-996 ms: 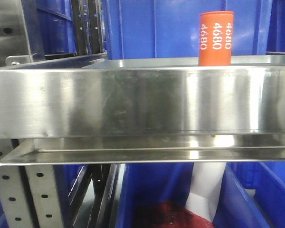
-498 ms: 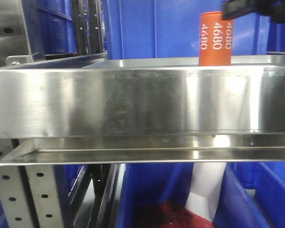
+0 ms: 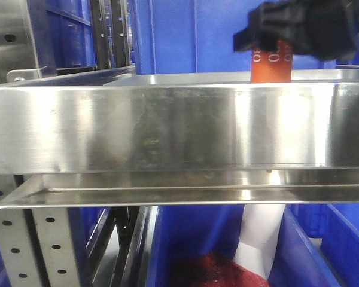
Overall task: Grab orange capacitor from left shelf to right conveyor
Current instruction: 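Close the right gripper on the orange cylinder's top and lift it, then withdraw the right gripper holding the cylinder away from the shelf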
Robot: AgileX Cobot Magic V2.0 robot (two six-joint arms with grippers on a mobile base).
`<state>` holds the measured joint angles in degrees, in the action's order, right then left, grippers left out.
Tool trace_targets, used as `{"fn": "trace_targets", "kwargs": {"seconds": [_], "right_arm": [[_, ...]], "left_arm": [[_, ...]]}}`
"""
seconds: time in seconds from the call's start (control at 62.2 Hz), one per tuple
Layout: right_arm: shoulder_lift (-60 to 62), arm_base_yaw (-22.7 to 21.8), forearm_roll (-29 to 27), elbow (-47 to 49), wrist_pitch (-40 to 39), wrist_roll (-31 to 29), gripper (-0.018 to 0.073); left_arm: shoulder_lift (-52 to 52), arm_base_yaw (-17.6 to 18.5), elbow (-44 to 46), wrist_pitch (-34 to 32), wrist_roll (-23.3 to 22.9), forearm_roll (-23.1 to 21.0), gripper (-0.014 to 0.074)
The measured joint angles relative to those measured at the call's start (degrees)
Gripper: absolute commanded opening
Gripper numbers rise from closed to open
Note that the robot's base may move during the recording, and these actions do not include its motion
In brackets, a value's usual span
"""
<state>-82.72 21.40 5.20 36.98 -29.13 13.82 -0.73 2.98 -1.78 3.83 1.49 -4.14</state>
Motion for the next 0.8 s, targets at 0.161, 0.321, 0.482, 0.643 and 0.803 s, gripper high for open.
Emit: {"fn": "trace_targets", "kwargs": {"seconds": [0.161,0.321,0.482,0.643,0.803], "right_arm": [[-1.96,0.00,0.91,0.77,-0.28,0.00,0.0435],[-1.76,0.00,1.03,0.77,-0.03,0.00,0.0184],[1.28,0.00,1.16,0.77,1.89,0.00,0.0107],[7.70,-2.72,1.54,0.77,9.17,0.00,0.0108],[16.85,-8.04,1.54,0.77,19.41,-0.16,0.0108]], "left_arm": [[0.00,0.00,0.00,0.00,0.00,0.00,-0.0127],[0.00,0.00,0.00,0.00,0.00,0.00,-0.0127],[0.00,0.00,0.00,0.00,0.00,0.00,-0.0127],[0.00,0.00,0.00,0.00,0.00,0.00,-0.0127],[0.00,0.00,0.00,0.00,0.00,0.00,-0.0127]]}}
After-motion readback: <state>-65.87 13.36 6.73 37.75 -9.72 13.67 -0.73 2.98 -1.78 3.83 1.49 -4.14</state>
